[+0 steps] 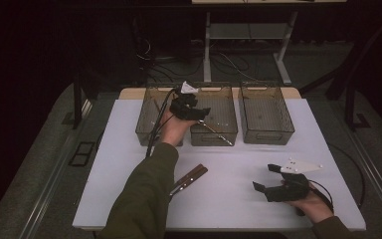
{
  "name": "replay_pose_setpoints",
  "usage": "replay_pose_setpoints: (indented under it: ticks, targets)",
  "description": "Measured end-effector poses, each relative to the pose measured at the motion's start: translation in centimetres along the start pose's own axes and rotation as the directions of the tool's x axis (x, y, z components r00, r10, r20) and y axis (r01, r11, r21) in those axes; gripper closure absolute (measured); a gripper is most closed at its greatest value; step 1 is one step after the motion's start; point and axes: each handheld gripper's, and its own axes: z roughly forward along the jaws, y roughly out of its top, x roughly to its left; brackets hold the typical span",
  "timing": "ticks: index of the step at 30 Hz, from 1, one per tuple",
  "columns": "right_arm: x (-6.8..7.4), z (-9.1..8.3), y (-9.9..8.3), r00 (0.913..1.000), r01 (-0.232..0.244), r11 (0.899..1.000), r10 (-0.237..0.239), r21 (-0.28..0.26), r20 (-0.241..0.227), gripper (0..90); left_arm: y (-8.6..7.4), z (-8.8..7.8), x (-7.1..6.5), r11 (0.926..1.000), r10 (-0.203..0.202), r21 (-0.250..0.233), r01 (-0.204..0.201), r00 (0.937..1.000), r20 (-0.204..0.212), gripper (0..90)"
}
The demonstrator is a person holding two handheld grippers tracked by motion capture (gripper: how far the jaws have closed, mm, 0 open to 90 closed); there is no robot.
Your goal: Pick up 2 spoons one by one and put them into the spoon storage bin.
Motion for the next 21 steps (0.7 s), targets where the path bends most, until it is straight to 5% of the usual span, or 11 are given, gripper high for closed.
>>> replay_pose_setpoints:
  ticks: [2,10,21]
  targets:
    - [0.0,0.0,0.0,1.0000,-0.002,1.000,0.002,-0.001,0.001,12.2,-0.1,-0.5,-0.4,0.9998,-0.012,-0.016,0.012,0.9997,0.022,32.8]
    - [0.0,0.0,0.0,1.0000,0.002,1.000,-0.002,0.001,0.004,12.2,-1.3,-2.8,-1.5,0.9986,0.052,0.007,-0.053,0.9972,0.053,25.1]
    - [0.0,0.1,0.0,1.0000,0.002,1.000,-0.002,0.004,0.007,12.2,-4.0,-5.3,-3.4,0.9957,0.090,0.014,-0.092,0.9910,0.099,21.0]
